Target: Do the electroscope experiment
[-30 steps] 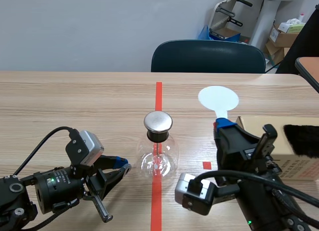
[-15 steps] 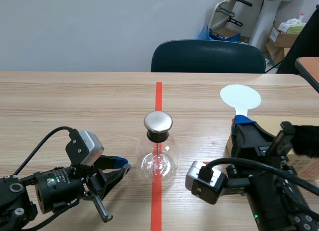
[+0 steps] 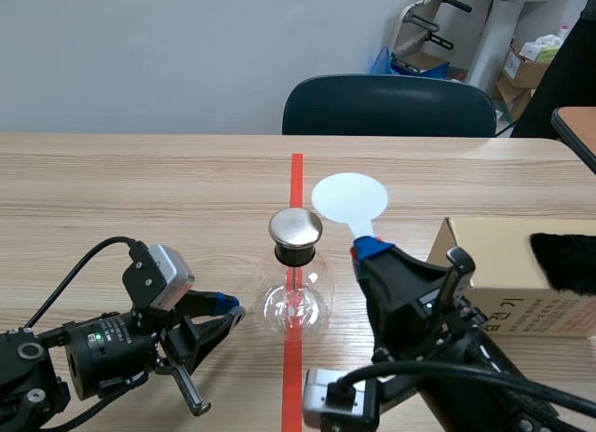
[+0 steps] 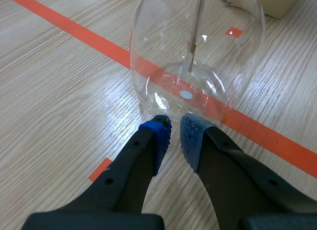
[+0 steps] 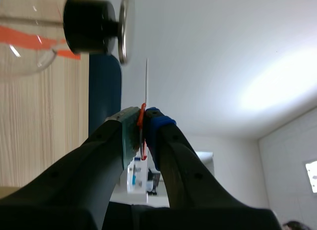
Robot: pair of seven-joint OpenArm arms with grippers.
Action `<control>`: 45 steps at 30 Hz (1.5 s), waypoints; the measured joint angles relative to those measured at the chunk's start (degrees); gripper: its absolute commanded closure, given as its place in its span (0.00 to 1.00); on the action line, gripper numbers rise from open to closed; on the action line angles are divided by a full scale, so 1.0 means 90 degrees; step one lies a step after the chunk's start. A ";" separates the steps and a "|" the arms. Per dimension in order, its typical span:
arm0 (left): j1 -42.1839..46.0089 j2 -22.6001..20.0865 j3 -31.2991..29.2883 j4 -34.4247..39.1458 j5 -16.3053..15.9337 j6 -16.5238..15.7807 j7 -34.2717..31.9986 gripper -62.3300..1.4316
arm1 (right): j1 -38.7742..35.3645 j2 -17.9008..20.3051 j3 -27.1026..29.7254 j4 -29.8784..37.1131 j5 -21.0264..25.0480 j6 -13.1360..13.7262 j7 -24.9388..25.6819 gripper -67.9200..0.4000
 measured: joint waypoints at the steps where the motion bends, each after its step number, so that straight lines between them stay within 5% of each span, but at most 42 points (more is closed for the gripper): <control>1: 0.0000 0.0000 0.0000 0.0000 0.0000 0.0000 0.0000 0.82 | 0.0000 0.0000 0.0000 0.0000 -0.0012 0.0000 0.0158 0.98; 11: 0.0000 0.0000 0.0000 0.0000 0.0000 0.0000 0.0000 0.82 | 0.0000 0.0000 0.0000 0.0000 -0.0012 0.0000 0.1197 0.98; 32: 0.0000 0.0000 0.0000 0.0000 0.0000 0.0000 0.0000 0.82 | 0.0000 0.0000 0.0000 0.0000 -0.0015 0.0000 0.1372 0.98; 37: 0.0000 0.0000 0.0000 0.0000 0.0000 0.0000 0.0000 0.82 | 0.0000 0.0000 0.0000 0.0000 -0.0015 0.0000 0.0906 0.98; 45: 0.0000 0.0000 0.0000 0.0000 0.0000 0.0000 0.0000 0.82 | 0.0000 0.0000 0.0000 0.0000 -0.0012 0.0002 -0.0653 0.98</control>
